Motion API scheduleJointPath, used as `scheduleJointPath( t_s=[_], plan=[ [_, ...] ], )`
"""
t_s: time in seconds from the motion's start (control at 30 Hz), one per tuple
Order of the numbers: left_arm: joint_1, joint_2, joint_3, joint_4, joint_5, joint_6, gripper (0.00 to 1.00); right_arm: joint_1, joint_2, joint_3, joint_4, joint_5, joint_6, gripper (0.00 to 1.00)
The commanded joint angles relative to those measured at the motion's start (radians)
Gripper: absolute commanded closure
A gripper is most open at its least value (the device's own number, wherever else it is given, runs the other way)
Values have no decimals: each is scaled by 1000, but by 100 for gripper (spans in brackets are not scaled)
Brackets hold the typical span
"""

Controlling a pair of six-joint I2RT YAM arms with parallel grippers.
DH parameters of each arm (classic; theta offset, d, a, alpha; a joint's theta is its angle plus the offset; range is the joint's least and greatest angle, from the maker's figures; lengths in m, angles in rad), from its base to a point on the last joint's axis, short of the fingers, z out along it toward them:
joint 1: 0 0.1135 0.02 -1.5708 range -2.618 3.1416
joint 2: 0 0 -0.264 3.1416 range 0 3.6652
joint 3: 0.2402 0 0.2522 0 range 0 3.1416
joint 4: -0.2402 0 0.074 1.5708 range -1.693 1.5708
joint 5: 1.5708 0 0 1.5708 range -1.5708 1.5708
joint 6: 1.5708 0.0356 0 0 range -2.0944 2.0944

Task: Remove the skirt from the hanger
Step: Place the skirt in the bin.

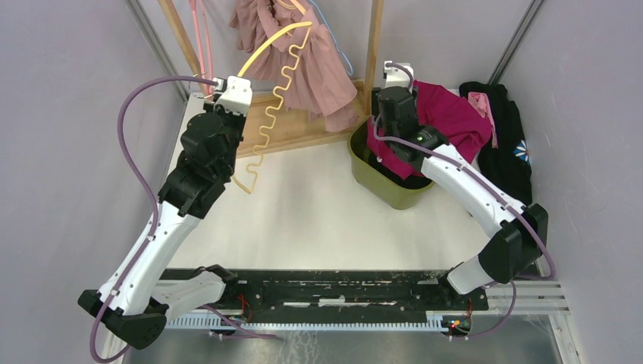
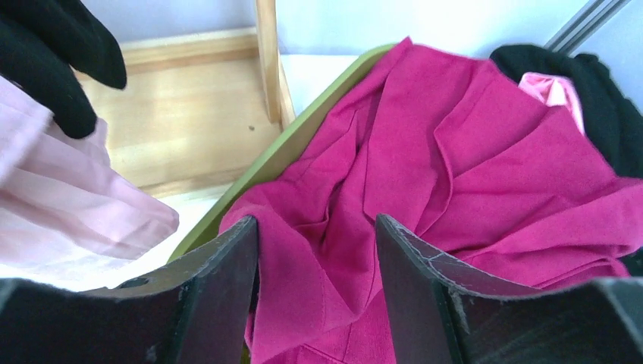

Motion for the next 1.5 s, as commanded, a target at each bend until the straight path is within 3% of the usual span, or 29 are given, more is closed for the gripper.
scheduleJointPath(
  t_s=[0.0, 0.27, 0.5, 0.87, 1.07, 1.47],
  plan=[
    [3, -39, 39, 62, -68, -38, 97, -2, -35, 103, -23, 12, -45, 36],
    [3, -8, 42, 57, -192, -25, 97, -3, -37, -17, -22, -49, -14, 32],
    [3, -23, 46, 92, -247, -28, 97, -2, -79, 6, -16, -56, -48, 34],
    [1, -26, 56, 126, -232, -35, 97, 26, -157, 50, -89, -252, -37, 40],
    [2, 2, 94, 121, -223, -60, 97, 166, -154, 132, -129, -351, -77, 42],
    [2, 83, 154, 173, -225, -74, 97, 512, -26, 234, -103, -379, -124, 42]
  ],
)
